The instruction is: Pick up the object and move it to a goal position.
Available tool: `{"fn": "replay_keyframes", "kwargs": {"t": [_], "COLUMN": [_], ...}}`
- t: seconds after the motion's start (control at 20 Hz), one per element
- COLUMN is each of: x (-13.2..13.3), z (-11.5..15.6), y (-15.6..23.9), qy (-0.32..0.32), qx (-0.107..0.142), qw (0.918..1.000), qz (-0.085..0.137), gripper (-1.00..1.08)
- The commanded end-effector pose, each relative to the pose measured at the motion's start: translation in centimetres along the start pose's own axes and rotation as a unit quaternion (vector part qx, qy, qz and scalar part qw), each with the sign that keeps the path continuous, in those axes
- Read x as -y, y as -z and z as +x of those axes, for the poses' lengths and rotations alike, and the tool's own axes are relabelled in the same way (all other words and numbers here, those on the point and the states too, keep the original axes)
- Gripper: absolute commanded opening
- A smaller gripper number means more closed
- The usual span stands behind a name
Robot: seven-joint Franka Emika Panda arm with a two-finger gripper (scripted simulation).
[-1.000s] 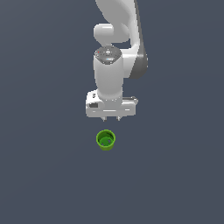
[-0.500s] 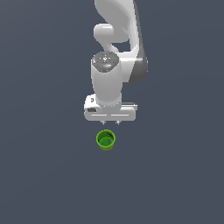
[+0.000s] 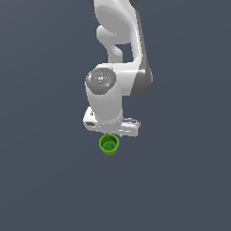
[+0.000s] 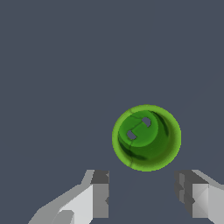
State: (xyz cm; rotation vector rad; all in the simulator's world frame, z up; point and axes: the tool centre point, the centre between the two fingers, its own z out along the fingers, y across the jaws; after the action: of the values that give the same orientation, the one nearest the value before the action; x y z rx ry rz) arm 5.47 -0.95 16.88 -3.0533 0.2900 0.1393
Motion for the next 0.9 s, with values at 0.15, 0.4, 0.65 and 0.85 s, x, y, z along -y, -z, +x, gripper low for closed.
{"fn": "replay_keyframes", "kwargs": {"t": [0.15, 0.4, 0.65, 0.85], "x": [0.0, 0.0, 0.1, 0.1], "z": [1.7, 3.0, 4.0, 4.6], "y": [-0.7, -1.4, -2.2, -2.9], "qy": [-0.047, -0.088, -0.128, -0.158], "qx": [0.026, 0.050, 0.074, 0.094], "qw": [0.9985, 0.9947, 0.9888, 0.9827], "qz": [0.008, 0.015, 0.020, 0.023], "gripper": [0.28, 0.28, 0.28, 0.28]}}
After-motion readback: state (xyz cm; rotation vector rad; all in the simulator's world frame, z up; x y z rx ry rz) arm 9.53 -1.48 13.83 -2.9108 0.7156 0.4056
